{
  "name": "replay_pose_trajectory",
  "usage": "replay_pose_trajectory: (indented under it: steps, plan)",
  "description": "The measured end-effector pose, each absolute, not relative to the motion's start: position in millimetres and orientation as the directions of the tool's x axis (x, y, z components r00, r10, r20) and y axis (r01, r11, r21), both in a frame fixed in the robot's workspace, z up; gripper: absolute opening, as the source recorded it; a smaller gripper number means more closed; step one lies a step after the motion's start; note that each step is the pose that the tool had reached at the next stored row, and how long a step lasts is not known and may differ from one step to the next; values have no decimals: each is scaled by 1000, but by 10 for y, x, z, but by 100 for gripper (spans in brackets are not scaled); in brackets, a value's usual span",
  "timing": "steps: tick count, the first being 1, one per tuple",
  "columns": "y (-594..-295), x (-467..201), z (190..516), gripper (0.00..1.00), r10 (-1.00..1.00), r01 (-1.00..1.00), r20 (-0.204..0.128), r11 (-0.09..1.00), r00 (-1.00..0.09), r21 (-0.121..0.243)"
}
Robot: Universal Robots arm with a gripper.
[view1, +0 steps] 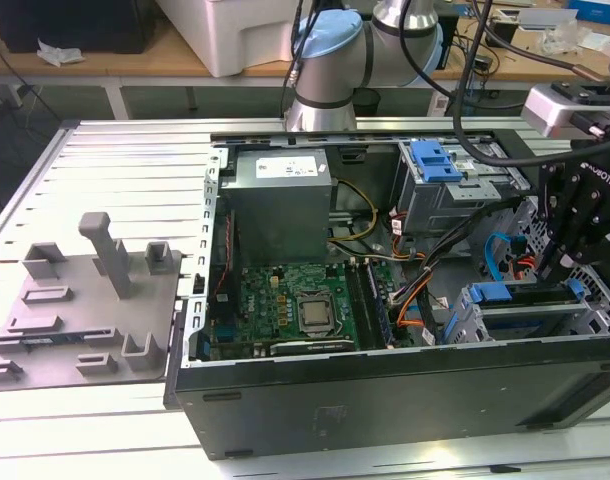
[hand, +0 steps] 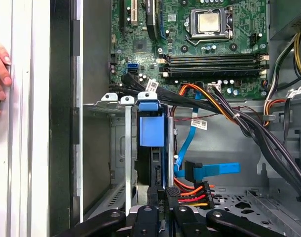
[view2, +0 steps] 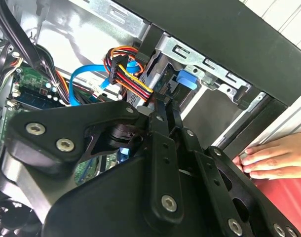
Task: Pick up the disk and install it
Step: 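Insert the first disk wire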
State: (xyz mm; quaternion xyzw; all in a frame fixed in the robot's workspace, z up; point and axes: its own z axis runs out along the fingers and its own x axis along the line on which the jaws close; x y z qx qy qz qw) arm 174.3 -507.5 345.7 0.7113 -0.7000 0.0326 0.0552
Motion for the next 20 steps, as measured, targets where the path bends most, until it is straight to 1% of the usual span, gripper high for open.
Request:
replay_pose_trajectory:
  steps: [20]
  plan:
    - [-5076, 1743, 3429, 18, -991, -999, 124, -39, 43, 33]
